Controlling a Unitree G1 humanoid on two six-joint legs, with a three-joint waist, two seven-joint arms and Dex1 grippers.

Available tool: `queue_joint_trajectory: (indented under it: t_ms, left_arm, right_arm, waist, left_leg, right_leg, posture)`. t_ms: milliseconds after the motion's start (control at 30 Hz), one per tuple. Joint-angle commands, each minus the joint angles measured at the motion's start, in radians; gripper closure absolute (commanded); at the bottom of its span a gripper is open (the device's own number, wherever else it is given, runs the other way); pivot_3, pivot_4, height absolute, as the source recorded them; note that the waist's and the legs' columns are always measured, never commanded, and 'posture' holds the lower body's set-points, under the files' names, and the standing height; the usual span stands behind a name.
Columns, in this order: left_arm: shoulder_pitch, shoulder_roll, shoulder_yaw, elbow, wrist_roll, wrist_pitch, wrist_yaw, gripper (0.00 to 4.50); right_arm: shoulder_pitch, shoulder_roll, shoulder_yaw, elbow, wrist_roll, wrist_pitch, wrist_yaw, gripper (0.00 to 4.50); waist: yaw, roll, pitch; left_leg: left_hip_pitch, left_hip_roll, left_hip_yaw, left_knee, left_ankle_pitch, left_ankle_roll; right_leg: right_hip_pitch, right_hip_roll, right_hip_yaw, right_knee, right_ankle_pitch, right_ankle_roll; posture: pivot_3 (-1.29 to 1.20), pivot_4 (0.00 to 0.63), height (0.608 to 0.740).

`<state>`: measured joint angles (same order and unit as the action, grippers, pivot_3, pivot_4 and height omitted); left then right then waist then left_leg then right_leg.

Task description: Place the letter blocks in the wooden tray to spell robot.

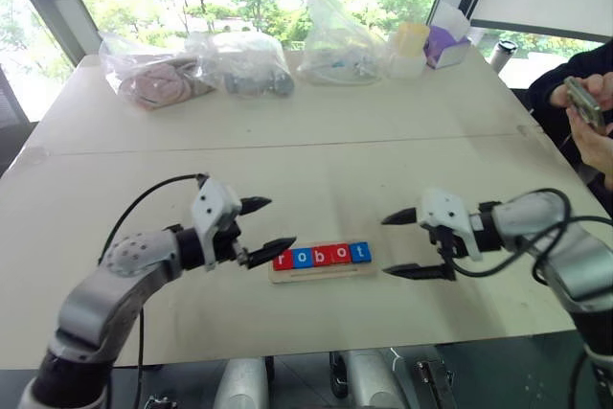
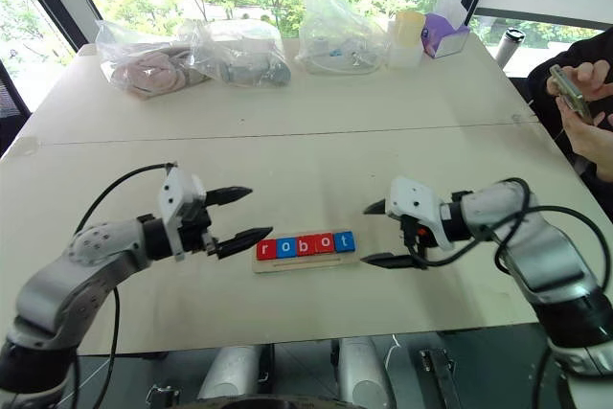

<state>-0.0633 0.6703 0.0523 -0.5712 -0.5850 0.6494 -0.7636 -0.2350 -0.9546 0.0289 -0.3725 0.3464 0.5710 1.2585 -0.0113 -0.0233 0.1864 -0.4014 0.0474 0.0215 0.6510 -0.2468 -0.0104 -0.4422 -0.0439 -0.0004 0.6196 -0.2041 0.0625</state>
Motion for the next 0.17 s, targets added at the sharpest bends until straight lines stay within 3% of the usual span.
queue_joint_trajectory:
  t_ms: [33, 167]
  left_arm:
    - [0.027, 0.038, 0.077, -0.045, -0.063, 0.004, -0.037, 0.0]
    - [0.047, 0.083, 0.105, -0.035, -0.08, 0.005, -0.071, 0.0]
  right_arm:
    - [0.035, -0.033, -0.086, -0.095, 0.073, 0.069, -0.027, 0.03]
    - [0.052, -0.039, -0.097, -0.127, 0.097, 0.096, -0.057, 0.03]
  waist:
    - [0.0, 0.0, 0.0]
    - [0.0, 0.0, 0.0]
  left_leg:
    - [0.0, 0.0, 0.0, 0.0, 0.0, 0.0]
    - [0.001, 0.0, 0.0, 0.0, 0.0, 0.0]
  right_leg:
    - [0.0, 0.0, 0.0, 0.0, 0.0, 0.0]
    - [0.001, 0.0, 0.0, -0.001, 0.0, -0.001]
  posture:
    - [0.0, 0.15, 0.74]
    - [0.0, 0.15, 0.74]
